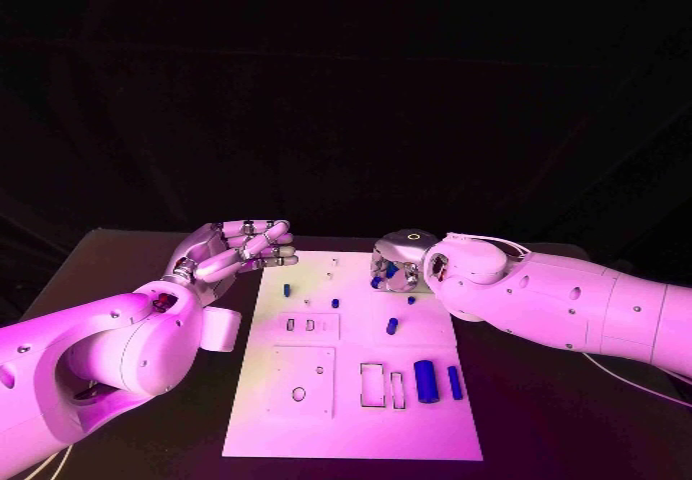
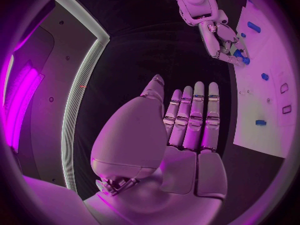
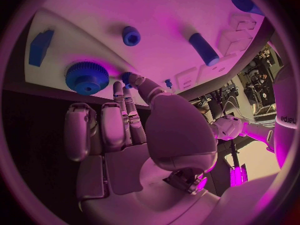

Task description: Assemble the parts on the task board

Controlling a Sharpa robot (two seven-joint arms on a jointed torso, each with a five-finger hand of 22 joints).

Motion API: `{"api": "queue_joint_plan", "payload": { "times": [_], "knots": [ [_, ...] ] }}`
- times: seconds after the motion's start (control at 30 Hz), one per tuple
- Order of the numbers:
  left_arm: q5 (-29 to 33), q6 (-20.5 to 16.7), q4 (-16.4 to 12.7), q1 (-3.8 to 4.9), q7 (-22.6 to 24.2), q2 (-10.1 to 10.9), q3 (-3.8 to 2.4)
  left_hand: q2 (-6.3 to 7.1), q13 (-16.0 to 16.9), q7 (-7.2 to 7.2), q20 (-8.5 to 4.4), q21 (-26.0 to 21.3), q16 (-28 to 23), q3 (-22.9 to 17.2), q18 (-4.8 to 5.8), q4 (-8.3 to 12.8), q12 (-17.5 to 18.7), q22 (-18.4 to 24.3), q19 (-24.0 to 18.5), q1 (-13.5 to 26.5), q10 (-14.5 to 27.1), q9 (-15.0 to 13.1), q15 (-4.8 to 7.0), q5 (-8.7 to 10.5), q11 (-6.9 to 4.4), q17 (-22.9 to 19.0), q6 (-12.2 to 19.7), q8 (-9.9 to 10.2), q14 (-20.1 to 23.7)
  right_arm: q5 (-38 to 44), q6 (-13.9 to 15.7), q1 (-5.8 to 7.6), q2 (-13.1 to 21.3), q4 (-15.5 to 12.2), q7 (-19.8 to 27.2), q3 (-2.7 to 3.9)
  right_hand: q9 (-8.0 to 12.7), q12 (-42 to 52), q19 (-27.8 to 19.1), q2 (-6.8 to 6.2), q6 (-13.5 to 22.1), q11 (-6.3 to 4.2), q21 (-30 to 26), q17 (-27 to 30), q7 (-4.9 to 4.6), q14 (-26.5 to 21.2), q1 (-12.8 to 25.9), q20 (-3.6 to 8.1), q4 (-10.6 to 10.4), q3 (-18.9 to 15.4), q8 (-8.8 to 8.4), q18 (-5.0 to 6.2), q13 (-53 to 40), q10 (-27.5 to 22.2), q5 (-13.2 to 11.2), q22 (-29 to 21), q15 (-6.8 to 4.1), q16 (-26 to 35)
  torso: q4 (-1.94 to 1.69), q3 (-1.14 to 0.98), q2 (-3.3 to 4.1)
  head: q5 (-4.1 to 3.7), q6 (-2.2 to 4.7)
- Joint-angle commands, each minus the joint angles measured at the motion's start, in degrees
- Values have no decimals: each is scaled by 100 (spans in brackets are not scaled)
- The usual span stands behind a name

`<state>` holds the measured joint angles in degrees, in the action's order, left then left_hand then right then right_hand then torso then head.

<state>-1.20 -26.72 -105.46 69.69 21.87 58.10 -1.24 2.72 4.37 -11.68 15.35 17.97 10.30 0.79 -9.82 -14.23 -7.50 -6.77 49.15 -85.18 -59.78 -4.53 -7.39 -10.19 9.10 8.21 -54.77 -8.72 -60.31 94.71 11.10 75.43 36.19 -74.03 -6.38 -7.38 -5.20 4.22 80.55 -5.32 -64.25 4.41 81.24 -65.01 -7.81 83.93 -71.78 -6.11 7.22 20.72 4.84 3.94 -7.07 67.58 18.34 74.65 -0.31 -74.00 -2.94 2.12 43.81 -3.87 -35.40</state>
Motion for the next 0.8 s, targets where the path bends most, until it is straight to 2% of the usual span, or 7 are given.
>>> {"api": "queue_joint_plan", "payload": {
  "times": [0.03,0.4,0.8],
  "knots": [
    [-5,117,-15,13,14,-2,-6,-10,-7,-41,3,29,-41,40,-76,-3,34,1,31,-46,29,10,8,21,30,7,-10,39,44,96,-136,-8,-19,-32,7,0,-15,21,56,32,-78,-7,46,-43,10,230,-43,16,-8,71,39,-78,-9,82,-139,52,9,-57,2,5,4,-3,-3],
    [-5,110,-12,33,-5,7,-6,-12,-7,-42,3,29,-42,41,-76,-4,35,1,32,-45,30,10,7,21,31,8,-9,40,43,83,-148,-11,-51,40,6,0,-35,14,94,60,-126,-23,100,-104,25,232,-39,26,-57,142,41,-94,-10,135,-223,146,-1,-120,-25,10,16,-21,-6],
    [1,100,0,47,-41,11,-6,-22,-9,-55,0,34,-48,42,-76,-3,53,2,39,-54,41,13,4,19,39,15,4,55,38,4,-240,-25,-106,101,-8,-4,-34,-6,121,5,-89,-16,140,-153,6,234,7,25,-105,160,-2,-106,-5,144,-233,215,5,-173,-23,12,21,-13,-8]
  ]
}}
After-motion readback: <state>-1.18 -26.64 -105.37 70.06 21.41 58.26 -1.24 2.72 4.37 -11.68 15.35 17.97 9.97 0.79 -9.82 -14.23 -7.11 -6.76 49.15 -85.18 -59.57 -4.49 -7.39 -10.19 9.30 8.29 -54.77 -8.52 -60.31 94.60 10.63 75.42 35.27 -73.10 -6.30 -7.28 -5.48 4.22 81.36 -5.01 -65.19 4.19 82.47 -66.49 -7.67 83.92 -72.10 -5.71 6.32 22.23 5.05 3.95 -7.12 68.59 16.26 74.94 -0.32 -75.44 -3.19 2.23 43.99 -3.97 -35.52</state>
